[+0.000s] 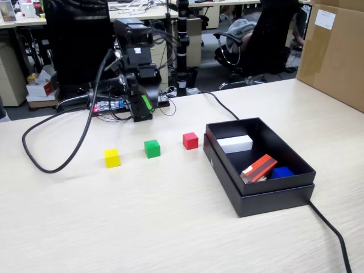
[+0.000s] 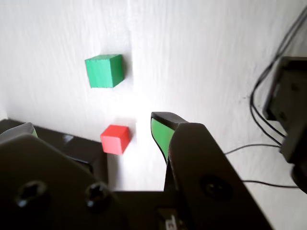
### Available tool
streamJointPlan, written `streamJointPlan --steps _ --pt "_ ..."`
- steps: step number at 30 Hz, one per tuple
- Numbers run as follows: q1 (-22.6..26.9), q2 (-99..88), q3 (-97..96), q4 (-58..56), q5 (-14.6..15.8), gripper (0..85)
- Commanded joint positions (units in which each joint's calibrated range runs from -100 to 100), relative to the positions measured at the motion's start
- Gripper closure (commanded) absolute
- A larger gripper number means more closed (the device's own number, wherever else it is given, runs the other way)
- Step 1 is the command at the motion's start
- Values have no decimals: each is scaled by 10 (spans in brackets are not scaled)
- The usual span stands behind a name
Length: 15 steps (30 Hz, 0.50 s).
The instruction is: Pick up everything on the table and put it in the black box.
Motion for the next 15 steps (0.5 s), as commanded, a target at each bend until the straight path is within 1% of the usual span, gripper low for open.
streamJointPlan --steps 1,3,4,6,9,11,15 --pt "-20 -9 67 -65 -7 382" --pt "-47 -8 82 -70 -24 383" --pt "-69 -2 83 -70 -39 383" --pt "-92 13 72 -69 -55 383" --pt "-130 88 64 -65 -82 382" --pt "-147 157 70 -51 -91 379" --pt "-164 259 87 -10 -100 379"
